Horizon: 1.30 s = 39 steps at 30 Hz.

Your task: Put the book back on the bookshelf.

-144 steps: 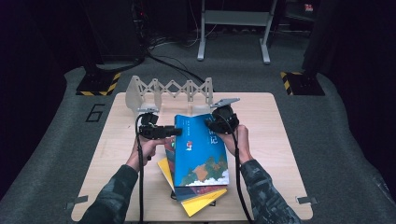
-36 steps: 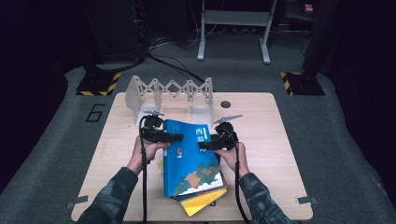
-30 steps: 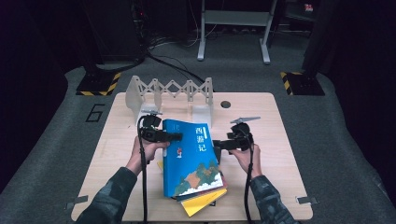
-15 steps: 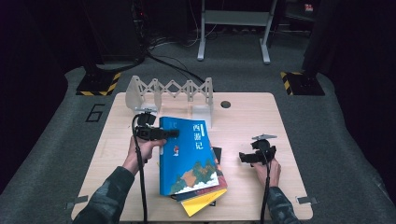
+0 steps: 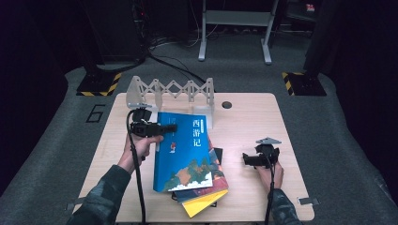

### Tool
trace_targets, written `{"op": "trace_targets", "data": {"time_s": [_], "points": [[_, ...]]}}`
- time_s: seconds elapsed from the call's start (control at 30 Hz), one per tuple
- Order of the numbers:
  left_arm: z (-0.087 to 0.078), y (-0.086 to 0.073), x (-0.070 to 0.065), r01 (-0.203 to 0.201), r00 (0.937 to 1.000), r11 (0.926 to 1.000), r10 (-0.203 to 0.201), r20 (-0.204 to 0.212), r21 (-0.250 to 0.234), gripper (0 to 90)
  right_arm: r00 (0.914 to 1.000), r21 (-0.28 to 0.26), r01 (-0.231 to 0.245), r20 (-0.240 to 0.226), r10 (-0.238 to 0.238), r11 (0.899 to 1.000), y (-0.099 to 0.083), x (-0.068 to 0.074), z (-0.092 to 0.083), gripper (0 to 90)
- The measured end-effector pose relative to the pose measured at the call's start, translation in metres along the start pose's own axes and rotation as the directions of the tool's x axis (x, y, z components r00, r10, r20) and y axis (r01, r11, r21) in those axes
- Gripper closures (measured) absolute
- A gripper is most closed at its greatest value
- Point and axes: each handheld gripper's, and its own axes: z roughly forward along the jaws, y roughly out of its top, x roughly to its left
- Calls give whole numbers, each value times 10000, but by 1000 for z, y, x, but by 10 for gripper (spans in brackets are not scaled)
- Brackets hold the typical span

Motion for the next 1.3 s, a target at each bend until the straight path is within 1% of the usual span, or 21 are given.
{"op": "trace_targets", "data": {"time_s": [0.07, 0.17, 0.23, 0.4, 0.43, 0.5, 0.57, 0.6, 0.63, 0.67, 0.7, 0.8, 0.93, 0.97, 1.03, 1.07, 1.1, 1.13, 1.2, 1.23, 1.3], "points": [[-7, 5, -5, -225, 9997, 9996, 223, -87, -154, 617, 10000, -18, -55, 50, 55, 10000, 0, 0, 0, 38], [-11, 7, -7, -310, 9994, 9991, 305, -188, -281, 619, 10000, -61, -62, 32, 62, 10000, 0, 0, 0, 44], [-18, 10, -8, -400, 9984, 9978, 378, -410, -525, 619, 10000, -48, -55, 41, 55, 10000, 0, 0, -1, 46], [-28, 16, -9, -550, 9966, 9948, 494, -663, -856, 620, 10000, -51, -52, 38, 52, 10000, 0, 0, -1, 50], [-31, 18, -10, -599, 9954, 9932, 520, -799, -999, 620, 10000, -51, -52, 38, 52, 10000, 0, 0, -1, 50], [-39, 25, -13, -881, 9914, 9890, 755, -1065, -1189, 620, 10000, -51, -52, 39, 52, 10000, 0, 0, -1, 50], [-42, 28, -14, -979, 9901, 9881, 846, -1120, -1188, 620, 10000, -49, -44, 33, 45, 10000, 0, 0, -1, 51], [-44, 30, -15, -998, 9886, 9853, 823, -1264, -1388, 620, 10000, -49, -40, 31, 40, 10000, 0, 0, -1, 52], [-47, 32, -16, -1059, 9871, 9844, 871, -1341, -1406, 620, 10000, -50, -31, 36, 31, 10000, 0, 0, -1, 52], [-52, 36, -17, -1207, 9834, 9806, 969, -1532, -1547, 620, 10000, -51, -29, 41, 29, 10000, 0, 0, -1, 53], [-52, 36, -17, -1207, 9834, 9806, 969, -1532, -1547, 620, 10000, -51, -29, 41, 29, 10000, 0, 0, -1, 53], [-59, 42, -17, -1303, 9795, 9775, 1011, -1740, -1658, 620, 10000, -54, -21, 50, 21, 10000, 0, 0, -1, 54], [-67, 48, -16, -1447, 9719, 9729, 1055, -2105, -1806, 620, 10000, -55, -17, 52, 17, 10000, 0, 0, -1, 55], [-69, 49, -16, -1420, 9708, 9707, 983, -2187, -1938, 620, 10000, -59, -17, 51, 18, 10000, 0, 0, -1, 55], [-72, 51, -15, -1446, 9703, 9707, 1010, -2200, -1917, 620, 10000, -72, -19, 33, 19, 10000, 0, 0, -1, 56], [-73, 52, -15, -1436, 9684, 9680, 946, -2309, -2056, 620, 10000, -82, -13, 47, 13, 10000, 0, 0, -1, 57], [-75, 54, -15, -1509, 9654, 9668, 993, -2411, -2061, 620, 10000, -66, -12, 26, 12, 10000, 0, 0, -1, 58], [-79, 58, -15, -1700, 9551, 9637, 1097, -2752, -2060, 620, 10000, -105, -17, 56, 18, 9999, 0, 0, 0, 58], [-82, 61, -13, -1751, 9494, 9622, 1089, -2946, -2085, 620, 10000, -82, -17, 30, 17, 10000, 0, 0, -1, 58], [-82, 61, -13, -1751, 9494, 9622, 1089, -2946, -2085, 620, 10000, -82, -17, 30, 17, 10000, 0, 0, -1, 58], [-85, 64, -9, -1709, 9454, 9612, 980, -3108, -2167, 620, 10000, -92, 28, 23, -28, 10000, 0, 0, -1, 60]]}}
